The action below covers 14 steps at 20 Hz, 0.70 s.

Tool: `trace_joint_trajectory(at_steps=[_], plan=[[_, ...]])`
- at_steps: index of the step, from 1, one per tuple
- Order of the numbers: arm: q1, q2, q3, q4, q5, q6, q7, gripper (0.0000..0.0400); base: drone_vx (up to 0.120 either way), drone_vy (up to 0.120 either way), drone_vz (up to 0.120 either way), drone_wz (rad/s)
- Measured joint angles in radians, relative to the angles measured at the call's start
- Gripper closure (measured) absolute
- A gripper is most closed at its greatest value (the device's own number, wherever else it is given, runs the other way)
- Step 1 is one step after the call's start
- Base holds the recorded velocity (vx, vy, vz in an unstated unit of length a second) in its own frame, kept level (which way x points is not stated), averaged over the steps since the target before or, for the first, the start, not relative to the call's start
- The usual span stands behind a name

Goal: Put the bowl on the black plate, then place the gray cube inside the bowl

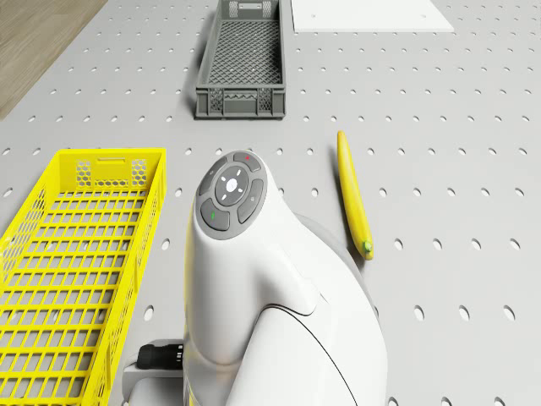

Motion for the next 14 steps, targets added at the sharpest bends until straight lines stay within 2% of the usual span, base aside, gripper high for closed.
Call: trace_joint_trajectory(at_steps=[2, 9, 12, 14], plan=[[-0.001, -0.001, 0.0, 0.0, 0.001, 0.001, 0.0, 0.015, -0.12, 0.0, -0.08, 0.0], [-0.002, -0.006, 0.0, 0.0, 0.003, 0.006, 0.002, 0.015, -0.12, 0.0, -0.006, 0.0], [-0.003, -0.008, 0.0, 0.001, 0.004, 0.008, 0.002, 0.015, -0.12, 0.0, -0.12, 0.0], [-0.004, -0.01, 0.0, 0.001, 0.004, 0.009, 0.003, 0.015, -0.12, 0.0, -0.04, 0.0]])
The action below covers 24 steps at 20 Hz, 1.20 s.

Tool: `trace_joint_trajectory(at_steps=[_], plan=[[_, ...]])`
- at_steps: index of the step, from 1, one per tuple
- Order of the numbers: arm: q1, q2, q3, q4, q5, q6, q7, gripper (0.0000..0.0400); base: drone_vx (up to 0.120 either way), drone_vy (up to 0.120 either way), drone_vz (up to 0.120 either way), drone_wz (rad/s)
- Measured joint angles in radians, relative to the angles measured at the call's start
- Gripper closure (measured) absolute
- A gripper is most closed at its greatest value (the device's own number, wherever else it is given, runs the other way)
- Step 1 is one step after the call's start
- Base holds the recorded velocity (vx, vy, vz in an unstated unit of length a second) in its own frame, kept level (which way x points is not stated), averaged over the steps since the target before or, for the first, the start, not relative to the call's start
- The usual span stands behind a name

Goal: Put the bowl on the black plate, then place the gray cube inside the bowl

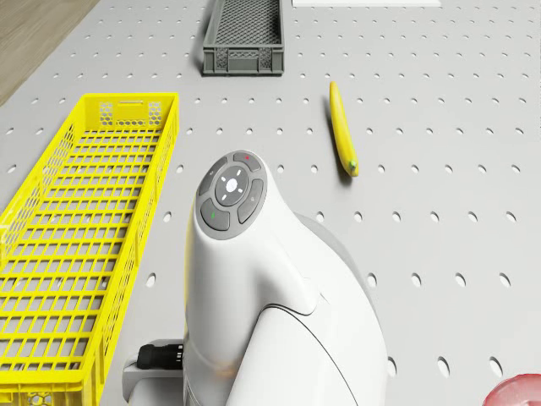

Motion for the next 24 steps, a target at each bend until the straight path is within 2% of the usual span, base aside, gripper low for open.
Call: trace_joint_trajectory(at_steps=[3, 8, 13, 24], plan=[[-0.001, -0.002, 0.0, 0.0, 0.001, 0.002, 0.001, 0.015, -0.12, 0.093, 0.0, 0.0], [-0.002, -0.005, 0.0, 0.0, 0.002, 0.004, 0.001, 0.015, -0.12, 0.0, -0.088, 0.0], [-0.003, -0.008, 0.0, 0.0, 0.003, 0.007, 0.002, 0.015, -0.12, 0.0, -0.008, 0.0], [-0.026, -0.003, -0.063, 0.027, -0.054, 0.038, 0.011, 0.015, -0.004, 0.0, 0.0, 0.0]])
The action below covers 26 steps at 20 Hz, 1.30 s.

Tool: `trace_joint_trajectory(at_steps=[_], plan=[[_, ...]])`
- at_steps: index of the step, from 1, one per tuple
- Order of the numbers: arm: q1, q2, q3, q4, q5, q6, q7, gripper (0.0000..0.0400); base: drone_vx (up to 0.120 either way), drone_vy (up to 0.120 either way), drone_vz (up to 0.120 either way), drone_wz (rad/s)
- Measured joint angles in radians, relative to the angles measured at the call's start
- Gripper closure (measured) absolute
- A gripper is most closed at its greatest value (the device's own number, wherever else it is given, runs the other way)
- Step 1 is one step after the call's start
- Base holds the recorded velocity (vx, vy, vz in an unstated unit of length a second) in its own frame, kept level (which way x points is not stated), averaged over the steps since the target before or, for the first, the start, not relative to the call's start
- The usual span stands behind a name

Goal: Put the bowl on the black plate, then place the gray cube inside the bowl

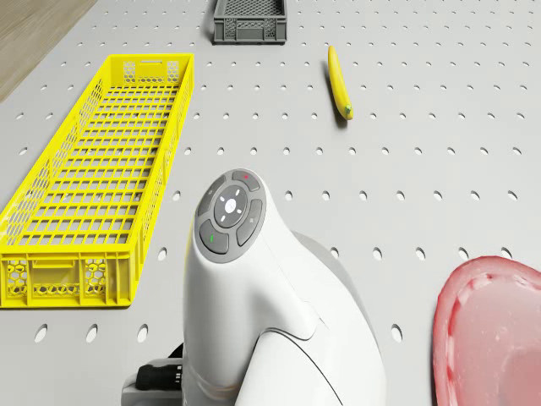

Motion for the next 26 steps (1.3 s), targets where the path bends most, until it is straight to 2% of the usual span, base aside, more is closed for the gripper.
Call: trace_joint_trajectory(at_steps=[11, 13, 15, 20, 26], plan=[[-0.044, 0.026, -0.073, 0.041, -0.074, 0.025, 0.023, 0.015, 0.0, 0.0, 0.0, 0.0], [-0.047, 0.03, -0.082, 0.046, -0.083, 0.028, 0.023, 0.0091, 0.0, 0.0, 0.0, 0.0], [-0.046, 0.032, -0.081, 0.045, -0.083, 0.025, 0.023, 0.0055, 0.0, 0.0, 0.0, 0.0], [-0.036, 0.031, -0.044, 0.024, -0.05, 0.001, 0.024, 0.002, 0.0, 0.0, 0.0, 0.0], [-0.025, 0.026, 0.012, -0.002, 0.0, -0.029, 0.026, 0.0004, 0.0, 0.0, 0.0, 0.0]])
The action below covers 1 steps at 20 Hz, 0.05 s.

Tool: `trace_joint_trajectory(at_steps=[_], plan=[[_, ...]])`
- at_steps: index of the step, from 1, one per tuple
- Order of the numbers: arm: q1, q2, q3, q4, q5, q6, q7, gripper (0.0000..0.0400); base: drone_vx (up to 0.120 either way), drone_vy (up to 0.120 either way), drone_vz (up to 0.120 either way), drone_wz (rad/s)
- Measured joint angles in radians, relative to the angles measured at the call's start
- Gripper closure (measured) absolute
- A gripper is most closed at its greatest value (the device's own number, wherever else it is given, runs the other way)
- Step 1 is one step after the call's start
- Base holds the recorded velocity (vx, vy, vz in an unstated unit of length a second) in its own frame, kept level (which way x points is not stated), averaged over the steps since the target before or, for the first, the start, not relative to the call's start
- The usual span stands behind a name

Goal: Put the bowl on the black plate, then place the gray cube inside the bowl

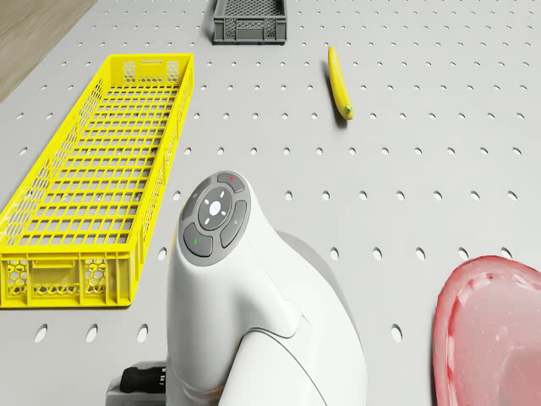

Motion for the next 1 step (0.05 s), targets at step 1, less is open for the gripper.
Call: trace_joint_trajectory(at_steps=[1], plan=[[0.0, 0.0, 0.002, -0.001, 0.002, -0.001, 0.0, 0.0004, 0.0, 0.0, 0.0, 0.0]])
